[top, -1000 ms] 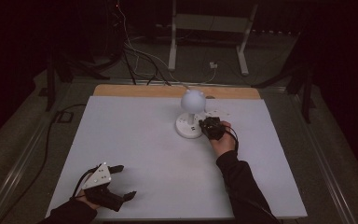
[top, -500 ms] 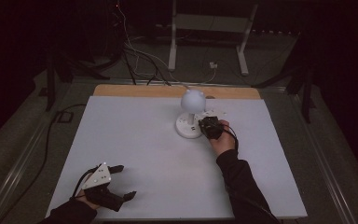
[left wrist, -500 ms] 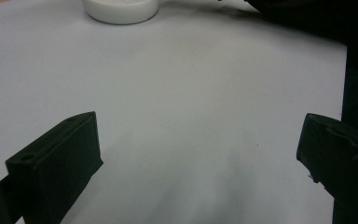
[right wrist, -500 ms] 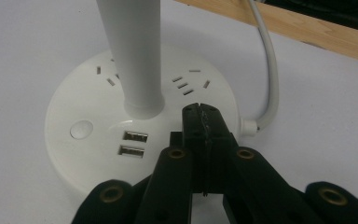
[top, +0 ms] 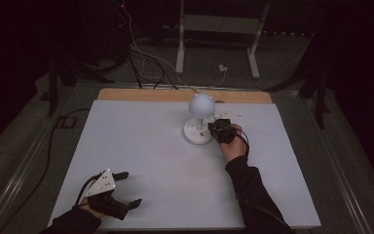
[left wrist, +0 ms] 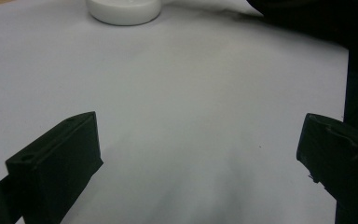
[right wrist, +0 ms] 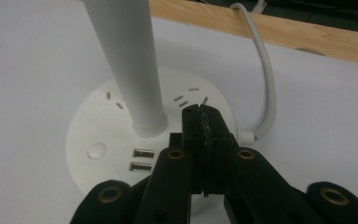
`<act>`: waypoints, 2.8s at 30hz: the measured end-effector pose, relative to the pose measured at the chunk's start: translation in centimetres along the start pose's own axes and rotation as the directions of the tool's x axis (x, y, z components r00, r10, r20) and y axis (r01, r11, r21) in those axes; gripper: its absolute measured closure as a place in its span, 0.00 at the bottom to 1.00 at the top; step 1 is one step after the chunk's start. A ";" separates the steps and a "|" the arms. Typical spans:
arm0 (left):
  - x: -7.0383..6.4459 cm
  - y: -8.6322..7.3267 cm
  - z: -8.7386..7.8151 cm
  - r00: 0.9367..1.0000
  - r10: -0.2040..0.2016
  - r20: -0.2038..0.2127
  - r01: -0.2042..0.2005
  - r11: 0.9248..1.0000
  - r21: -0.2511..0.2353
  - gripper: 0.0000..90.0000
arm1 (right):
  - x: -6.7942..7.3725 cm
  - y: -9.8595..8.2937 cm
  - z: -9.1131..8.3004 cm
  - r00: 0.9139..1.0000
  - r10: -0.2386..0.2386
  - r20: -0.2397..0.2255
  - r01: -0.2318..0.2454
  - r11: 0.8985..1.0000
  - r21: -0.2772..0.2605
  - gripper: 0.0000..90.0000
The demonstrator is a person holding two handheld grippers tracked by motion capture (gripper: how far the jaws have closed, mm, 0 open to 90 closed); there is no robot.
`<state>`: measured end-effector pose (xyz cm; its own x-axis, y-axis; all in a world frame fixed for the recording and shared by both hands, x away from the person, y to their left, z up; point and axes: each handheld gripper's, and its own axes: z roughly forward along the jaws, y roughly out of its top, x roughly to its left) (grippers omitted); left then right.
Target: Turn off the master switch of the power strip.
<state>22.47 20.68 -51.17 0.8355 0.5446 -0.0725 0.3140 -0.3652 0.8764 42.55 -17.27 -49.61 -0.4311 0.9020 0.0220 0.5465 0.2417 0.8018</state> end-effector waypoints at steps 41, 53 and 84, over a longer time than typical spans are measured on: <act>-0.1 0.0 -0.1 1.000 -0.004 -0.002 0.004 1.000 -0.004 0.00 | 0.6 -1.1 -3.8 0.951 -0.067 -0.303 0.049 0.996 -0.068 0.01; 0.0 0.0 -0.1 1.000 -0.002 -0.002 0.002 1.000 -0.004 0.00 | 0.2 -2.0 -6.6 0.939 -0.093 -0.331 0.056 0.991 -0.120 0.01; -0.1 0.0 -0.2 1.000 0.005 -0.001 -0.005 1.000 -0.003 0.00 | -2.0 -9.3 -13.2 0.946 -0.096 -0.310 0.063 0.992 -0.114 0.01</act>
<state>22.30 20.72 -51.05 0.8369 0.5432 -0.0675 0.3082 -0.3657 0.8782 28.84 -26.05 -49.21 -0.6827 0.7192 0.1293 0.4333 0.2559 0.8642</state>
